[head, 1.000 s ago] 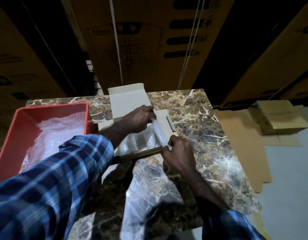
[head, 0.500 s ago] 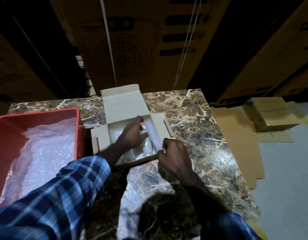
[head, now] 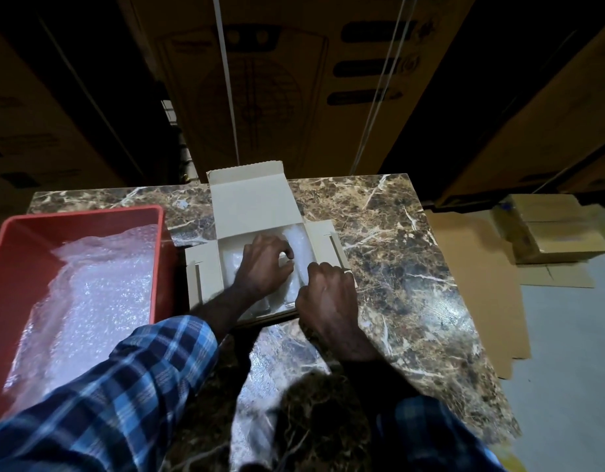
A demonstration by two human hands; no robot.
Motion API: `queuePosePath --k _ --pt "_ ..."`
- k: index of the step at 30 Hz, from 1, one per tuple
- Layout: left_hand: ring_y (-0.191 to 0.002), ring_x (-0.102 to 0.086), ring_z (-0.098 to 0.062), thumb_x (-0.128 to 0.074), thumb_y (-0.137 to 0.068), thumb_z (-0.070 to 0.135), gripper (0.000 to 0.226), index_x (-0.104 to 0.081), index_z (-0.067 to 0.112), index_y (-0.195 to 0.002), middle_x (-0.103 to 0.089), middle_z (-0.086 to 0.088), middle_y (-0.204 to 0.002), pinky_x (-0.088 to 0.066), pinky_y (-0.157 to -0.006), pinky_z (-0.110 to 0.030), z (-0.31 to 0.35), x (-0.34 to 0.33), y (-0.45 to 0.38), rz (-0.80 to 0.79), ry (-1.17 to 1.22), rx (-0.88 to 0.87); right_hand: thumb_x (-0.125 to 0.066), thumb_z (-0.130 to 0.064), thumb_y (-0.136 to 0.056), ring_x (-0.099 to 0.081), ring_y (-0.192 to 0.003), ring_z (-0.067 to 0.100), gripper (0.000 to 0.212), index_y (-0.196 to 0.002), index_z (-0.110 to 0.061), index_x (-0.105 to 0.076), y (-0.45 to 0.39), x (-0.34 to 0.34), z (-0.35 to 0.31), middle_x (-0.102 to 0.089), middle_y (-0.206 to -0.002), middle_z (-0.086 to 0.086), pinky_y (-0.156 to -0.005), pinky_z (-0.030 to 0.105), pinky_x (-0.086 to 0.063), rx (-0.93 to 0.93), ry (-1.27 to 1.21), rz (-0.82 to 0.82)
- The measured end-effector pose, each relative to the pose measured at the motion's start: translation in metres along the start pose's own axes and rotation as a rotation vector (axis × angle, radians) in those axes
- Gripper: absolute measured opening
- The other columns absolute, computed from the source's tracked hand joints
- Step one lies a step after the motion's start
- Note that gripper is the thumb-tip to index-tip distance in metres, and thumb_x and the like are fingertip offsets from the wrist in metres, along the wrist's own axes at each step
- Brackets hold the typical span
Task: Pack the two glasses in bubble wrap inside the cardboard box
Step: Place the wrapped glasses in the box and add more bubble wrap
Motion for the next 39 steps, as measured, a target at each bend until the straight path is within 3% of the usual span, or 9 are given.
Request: queuePosePath --k 6,11,15,17,21,26,30,36,39 --pt "-0.109 -0.054 -0.028 -0.068 -0.086 0.02 0.019 -0.066 0.019 -0.106 -0.067 0.0 -0.11 -0.041 -0.093 -0.041 0.002 -0.001 0.0 -0.036 0.012 -0.007 -0.056 -0.011 -0.059 -0.055 -0.063 0.032 0.018 -0.076 -0.007 -0.063 0.0 -0.015 0.005 -0.059 -0.066 0.01 -0.062 0.037 -0.042 0.014 0.045 -0.013" --pt "-0.13 -0.047 -0.028 -0.061 -0.091 0.023 0.042 -0.06 0.027 -0.133 -0.059 -0.002 -0.138 -0.038 -0.104 -0.043 0.01 -0.003 -0.003 -0.146 -0.073 -0.066 -0.05 -0.015 -0.065 -0.056 -0.066 0.031 0.013 -0.067 -0.009 -0.061 -0.006 -0.018 0.003 -0.06 -0.062 0.009 -0.064 0.039 -0.046 0.054 0.092 -0.084" --pt "-0.136 -0.041 -0.028 -0.059 -0.092 0.035 0.053 -0.052 0.028 -0.144 -0.052 -0.004 -0.147 -0.035 -0.106 -0.045 0.015 -0.005 -0.013 -0.278 -0.237 -0.048 -0.051 -0.015 -0.088 -0.056 -0.102 0.03 0.019 -0.1 -0.016 -0.066 -0.012 -0.027 0.003 -0.068 -0.094 0.006 -0.094 0.043 -0.037 0.109 0.225 -0.258" --pt "-0.137 -0.039 -0.029 -0.059 -0.092 0.038 0.055 -0.05 0.027 -0.145 -0.05 -0.006 -0.148 -0.035 -0.108 -0.047 0.019 -0.006 -0.019 -0.321 -0.312 -0.052 -0.051 -0.016 -0.093 -0.053 -0.112 0.027 0.021 -0.109 -0.019 -0.065 -0.015 -0.033 0.004 -0.068 -0.105 0.004 -0.103 0.042 -0.031 0.128 0.268 -0.328" --pt "-0.132 -0.042 -0.031 -0.062 -0.09 0.039 0.054 -0.053 0.026 -0.142 -0.053 -0.009 -0.143 -0.04 -0.104 -0.045 0.023 -0.005 -0.029 -0.362 -0.37 -0.059 -0.048 -0.013 -0.096 -0.057 -0.11 0.027 0.024 -0.113 -0.016 -0.065 -0.019 -0.034 0.005 -0.068 -0.106 0.007 -0.105 0.039 -0.034 0.116 0.267 -0.35" --pt "-0.11 -0.051 -0.028 -0.073 -0.081 0.026 0.042 -0.058 0.016 -0.119 -0.059 -0.008 -0.122 -0.045 -0.087 -0.038 0.027 0.0 -0.035 -0.304 -0.235 -0.08 -0.044 -0.015 -0.1 -0.062 -0.108 0.027 0.025 -0.119 -0.015 -0.06 -0.023 -0.035 0.006 -0.066 -0.112 0.008 -0.103 0.039 -0.037 0.142 0.313 -0.425" --pt "-0.114 -0.054 -0.027 -0.072 -0.084 0.028 0.047 -0.06 0.015 -0.127 -0.061 -0.008 -0.125 -0.048 -0.091 -0.037 0.026 0.0 -0.039 -0.368 -0.263 -0.086 -0.047 -0.015 -0.097 -0.053 -0.116 0.028 0.025 -0.119 -0.018 -0.06 -0.021 -0.036 0.004 -0.064 -0.115 0.005 -0.103 0.042 -0.034 0.183 0.373 -0.417" --pt "-0.129 -0.051 -0.026 -0.062 -0.095 0.029 0.051 -0.054 0.009 -0.141 -0.054 -0.01 -0.143 -0.04 -0.102 -0.029 0.023 -0.005 -0.046 -0.556 -0.277 -0.011 -0.052 -0.018 -0.091 -0.04 -0.114 0.027 0.021 -0.107 -0.014 -0.066 -0.019 -0.029 0.003 -0.044 -0.121 0.009 -0.093 0.047 -0.032 0.162 0.339 -0.196" --pt "-0.134 -0.047 -0.026 -0.057 -0.097 0.024 0.052 -0.049 0.008 -0.145 -0.049 -0.012 -0.149 -0.037 -0.104 -0.027 0.022 -0.008 -0.048 -0.635 -0.23 0.041 -0.035 -0.025 -0.103 -0.02 -0.143 0.034 0.035 -0.113 -0.015 -0.067 -0.022 -0.037 0.012 -0.022 -0.157 0.013 -0.111 0.058 -0.016 0.091 0.301 -0.265"
Point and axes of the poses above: each hand's wrist, its own y-axis away from the middle knuckle, its own x-axis out of the back of the hand, z = x × y, the point moved 6 cm from there along -y, towards the middle knuckle
